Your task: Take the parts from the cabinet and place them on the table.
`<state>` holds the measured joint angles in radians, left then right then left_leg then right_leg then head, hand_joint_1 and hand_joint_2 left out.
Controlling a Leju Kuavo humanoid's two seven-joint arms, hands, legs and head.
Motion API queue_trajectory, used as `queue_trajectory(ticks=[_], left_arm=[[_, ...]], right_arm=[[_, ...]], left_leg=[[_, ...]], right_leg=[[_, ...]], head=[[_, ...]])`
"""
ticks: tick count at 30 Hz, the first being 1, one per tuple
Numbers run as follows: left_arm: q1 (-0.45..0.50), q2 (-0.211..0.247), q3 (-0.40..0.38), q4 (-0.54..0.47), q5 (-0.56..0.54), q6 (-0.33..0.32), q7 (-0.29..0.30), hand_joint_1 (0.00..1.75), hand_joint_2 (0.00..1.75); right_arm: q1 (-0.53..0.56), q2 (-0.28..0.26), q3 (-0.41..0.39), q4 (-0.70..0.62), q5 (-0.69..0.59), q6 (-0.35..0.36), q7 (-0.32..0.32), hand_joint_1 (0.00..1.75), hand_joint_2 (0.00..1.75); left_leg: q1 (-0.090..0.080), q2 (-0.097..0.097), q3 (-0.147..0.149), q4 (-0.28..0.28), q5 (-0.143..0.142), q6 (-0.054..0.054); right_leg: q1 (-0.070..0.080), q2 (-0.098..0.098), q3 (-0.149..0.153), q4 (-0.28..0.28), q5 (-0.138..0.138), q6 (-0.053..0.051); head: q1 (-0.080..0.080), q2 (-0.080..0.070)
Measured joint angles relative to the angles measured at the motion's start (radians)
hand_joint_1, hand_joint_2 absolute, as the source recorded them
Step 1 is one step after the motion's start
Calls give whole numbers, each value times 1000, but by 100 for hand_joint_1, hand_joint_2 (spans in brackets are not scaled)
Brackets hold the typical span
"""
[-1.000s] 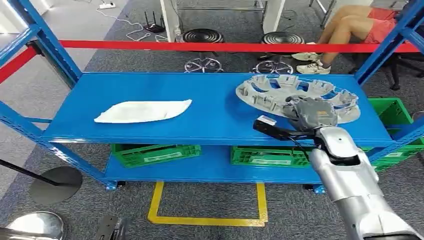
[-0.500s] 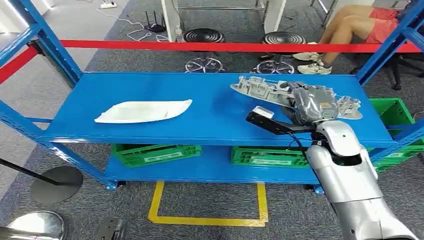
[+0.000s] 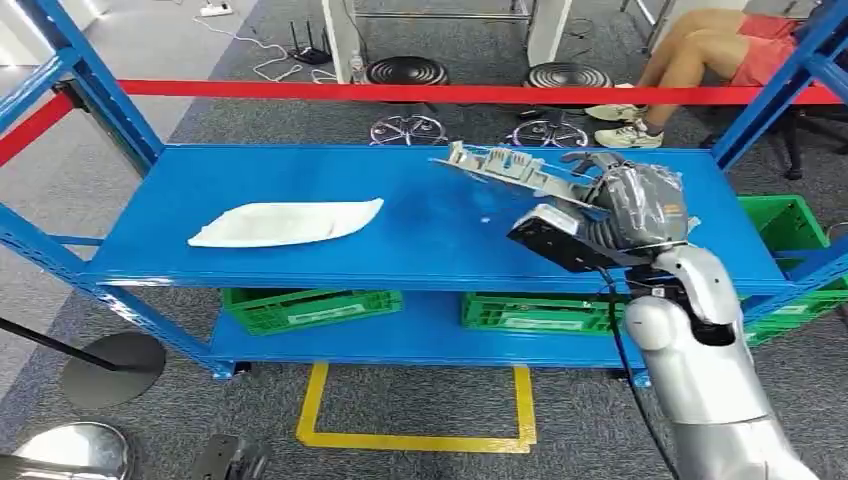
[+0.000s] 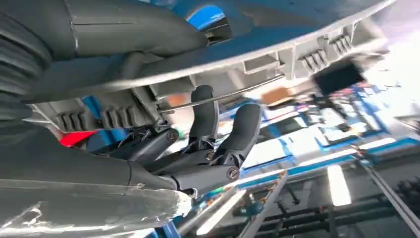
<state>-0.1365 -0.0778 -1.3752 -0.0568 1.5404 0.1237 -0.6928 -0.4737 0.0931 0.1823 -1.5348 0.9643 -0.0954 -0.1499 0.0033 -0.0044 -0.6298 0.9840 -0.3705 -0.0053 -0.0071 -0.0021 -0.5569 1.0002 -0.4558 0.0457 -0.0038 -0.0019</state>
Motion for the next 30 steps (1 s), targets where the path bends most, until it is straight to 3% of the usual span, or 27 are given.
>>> queue_trajectory(ticks=[6, 11, 12, 23, 28, 30], left_arm=[[-21, -4, -18, 4, 0, 62, -6, 0, 175], [-25, -4, -19, 4, 0, 6, -6, 0, 175], [-25, -3, -18, 4, -1, -6, -6, 0, 0], [-25, 9, 69, -7, -79, -66, -6, 0, 0], [0, 19, 176, -40, -296, 3, -6, 0, 0], [10, 18, 215, -40, -336, 28, -6, 0, 0]], right_arm=[[53, 44, 5, -159, -145, 61, -25, 175, 175], [59, 69, 18, -234, -272, 101, -46, 175, 175], [59, 74, 23, -246, -293, 110, -51, 175, 175], [58, 92, 85, -329, -507, 176, -77, 175, 175], [60, 92, 116, -353, -543, 180, -77, 175, 175], [60, 92, 130, -355, -544, 179, -77, 175, 175]], left_leg=[[1, -1, 0, -1, 0, 0], [1, -1, 0, -1, 0, 0], [1, -1, 0, -1, 0, 0], [1, -1, 0, -1, 0, 0], [2, -1, 0, -1, -1, -2], [2, -1, 0, -1, -1, -2]], right_leg=[[1, -1, 0, 0, -1, -1], [1, -1, 0, 0, -1, -1], [1, -1, 0, 0, -1, -1], [2, -1, 0, 0, -1, -2], [2, -1, 0, 0, -2, -2], [2, -1, 0, 0, -2, -3]], head=[[0, 0], [0, 0], [0, 0], [0, 0], [0, 0], [0, 0]])
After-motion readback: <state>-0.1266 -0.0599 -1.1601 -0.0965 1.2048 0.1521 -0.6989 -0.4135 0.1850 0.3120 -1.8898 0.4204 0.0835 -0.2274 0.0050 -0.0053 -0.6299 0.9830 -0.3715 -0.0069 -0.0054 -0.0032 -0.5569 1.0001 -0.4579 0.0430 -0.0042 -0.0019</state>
